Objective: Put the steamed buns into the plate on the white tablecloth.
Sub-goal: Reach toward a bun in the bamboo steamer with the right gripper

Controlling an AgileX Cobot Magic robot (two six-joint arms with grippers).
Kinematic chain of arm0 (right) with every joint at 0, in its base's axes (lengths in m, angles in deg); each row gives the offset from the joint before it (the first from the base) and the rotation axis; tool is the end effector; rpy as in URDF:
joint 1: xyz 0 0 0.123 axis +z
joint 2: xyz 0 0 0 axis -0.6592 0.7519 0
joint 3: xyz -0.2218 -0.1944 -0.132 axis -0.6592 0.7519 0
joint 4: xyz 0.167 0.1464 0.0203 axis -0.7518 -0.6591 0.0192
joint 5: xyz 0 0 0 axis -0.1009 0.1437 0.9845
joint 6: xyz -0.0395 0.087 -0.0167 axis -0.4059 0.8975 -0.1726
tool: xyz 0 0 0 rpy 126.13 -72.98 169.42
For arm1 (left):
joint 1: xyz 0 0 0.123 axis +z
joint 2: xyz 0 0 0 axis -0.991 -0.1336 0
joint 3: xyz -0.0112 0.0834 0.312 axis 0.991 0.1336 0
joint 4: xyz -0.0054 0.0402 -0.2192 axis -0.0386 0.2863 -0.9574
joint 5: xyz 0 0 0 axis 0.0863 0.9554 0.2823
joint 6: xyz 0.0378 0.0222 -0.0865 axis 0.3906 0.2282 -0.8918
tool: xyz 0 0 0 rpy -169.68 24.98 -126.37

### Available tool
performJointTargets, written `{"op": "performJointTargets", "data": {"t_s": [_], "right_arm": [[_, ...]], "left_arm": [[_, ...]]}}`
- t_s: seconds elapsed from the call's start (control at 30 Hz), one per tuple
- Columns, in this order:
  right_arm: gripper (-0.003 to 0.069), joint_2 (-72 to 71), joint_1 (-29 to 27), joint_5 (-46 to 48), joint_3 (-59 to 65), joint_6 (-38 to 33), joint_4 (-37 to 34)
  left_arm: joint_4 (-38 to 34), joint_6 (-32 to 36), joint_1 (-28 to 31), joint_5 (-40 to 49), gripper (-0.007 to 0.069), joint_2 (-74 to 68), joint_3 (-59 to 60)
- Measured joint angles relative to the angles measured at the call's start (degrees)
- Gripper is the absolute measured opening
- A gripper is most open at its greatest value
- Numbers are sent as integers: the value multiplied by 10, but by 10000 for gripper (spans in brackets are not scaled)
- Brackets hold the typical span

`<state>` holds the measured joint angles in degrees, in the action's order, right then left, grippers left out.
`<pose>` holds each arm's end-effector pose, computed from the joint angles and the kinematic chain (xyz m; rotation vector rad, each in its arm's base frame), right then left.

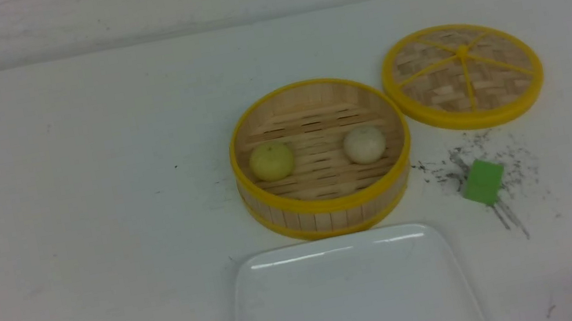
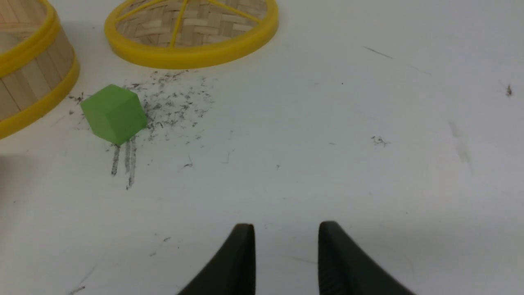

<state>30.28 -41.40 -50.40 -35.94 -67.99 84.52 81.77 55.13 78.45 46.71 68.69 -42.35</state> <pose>-0.0102 -0.0029 0.1695 0.1188 1.8836 0.0380 -0.0093 0.0033 0.1702 0.0334 1.8690 -0.0310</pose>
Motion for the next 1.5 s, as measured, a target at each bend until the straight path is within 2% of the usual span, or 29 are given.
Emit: {"op": "performJointTargets", "data": {"t_s": [0.5,0.9,1.0,1.03,1.1,1.17,1.27,1.5], "right_arm": [[240,0,0,0,0,0,0],[240,0,0,0,0,0,3],[240,0,0,-2,0,6,3],[240,0,0,-8,1,27,-14],[240,0,0,-21,3,79,-72],[240,0,0,-33,3,152,-159],[240,0,0,-43,3,241,-273],[240,0,0,-47,3,279,-329]], "left_arm": [[2,1,0,0,241,0,0],[43,-4,0,1,241,0,0],[-6,-49,0,-1,241,0,0],[-57,-101,0,-2,241,0,0],[-161,-181,0,-2,241,0,0],[-256,-266,0,1,241,0,1],[-341,-346,0,-3,241,0,2],[-373,-370,0,-34,241,0,2]]}}
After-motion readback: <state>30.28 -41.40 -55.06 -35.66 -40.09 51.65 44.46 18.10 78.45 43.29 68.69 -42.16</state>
